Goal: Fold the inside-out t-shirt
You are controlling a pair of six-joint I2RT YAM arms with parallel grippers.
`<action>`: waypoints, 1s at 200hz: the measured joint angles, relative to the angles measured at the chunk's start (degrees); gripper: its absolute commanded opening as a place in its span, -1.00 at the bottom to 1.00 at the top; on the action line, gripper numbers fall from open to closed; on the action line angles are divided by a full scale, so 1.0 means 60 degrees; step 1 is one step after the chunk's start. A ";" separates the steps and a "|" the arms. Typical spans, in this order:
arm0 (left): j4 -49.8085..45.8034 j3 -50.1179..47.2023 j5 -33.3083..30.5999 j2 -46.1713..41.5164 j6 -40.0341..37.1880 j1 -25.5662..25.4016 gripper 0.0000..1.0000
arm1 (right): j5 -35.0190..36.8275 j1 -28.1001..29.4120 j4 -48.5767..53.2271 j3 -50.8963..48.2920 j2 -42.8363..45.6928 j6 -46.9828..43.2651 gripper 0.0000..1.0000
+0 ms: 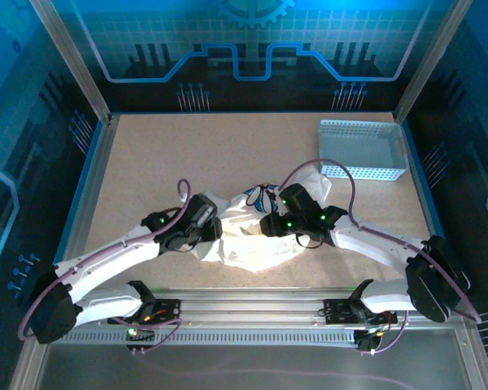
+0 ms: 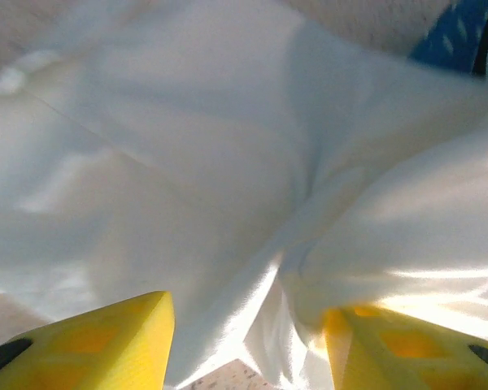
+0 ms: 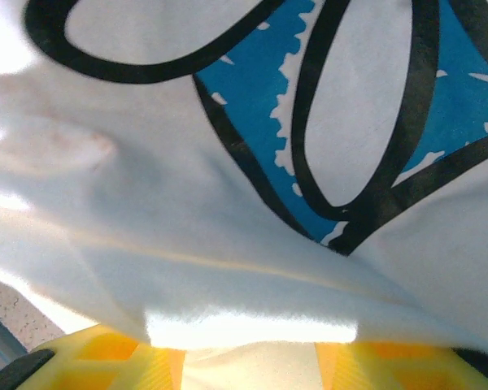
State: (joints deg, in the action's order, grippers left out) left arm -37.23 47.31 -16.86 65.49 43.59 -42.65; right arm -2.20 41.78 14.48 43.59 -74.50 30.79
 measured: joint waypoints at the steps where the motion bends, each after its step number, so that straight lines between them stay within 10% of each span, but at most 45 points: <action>1: -0.0055 0.0062 -0.0040 0.0011 0.0000 -0.0007 0.09 | 0.0004 0.0007 0.0000 0.0000 0.0007 -0.0007 -0.06; 82: -0.3300 0.4251 -0.1585 0.2922 0.0699 -0.2856 0.12 | 0.0561 0.0047 0.0044 -0.0142 0.1395 0.0051 0.00; 200: -0.3898 0.5533 -0.1949 0.6320 0.1716 -0.3082 0.08 | 0.1843 -0.0433 0.1075 -0.1147 0.3745 0.0313 0.10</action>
State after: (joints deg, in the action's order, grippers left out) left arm -60.62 80.51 -28.56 103.42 53.89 -61.14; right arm 8.86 39.18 20.93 36.71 -52.03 32.67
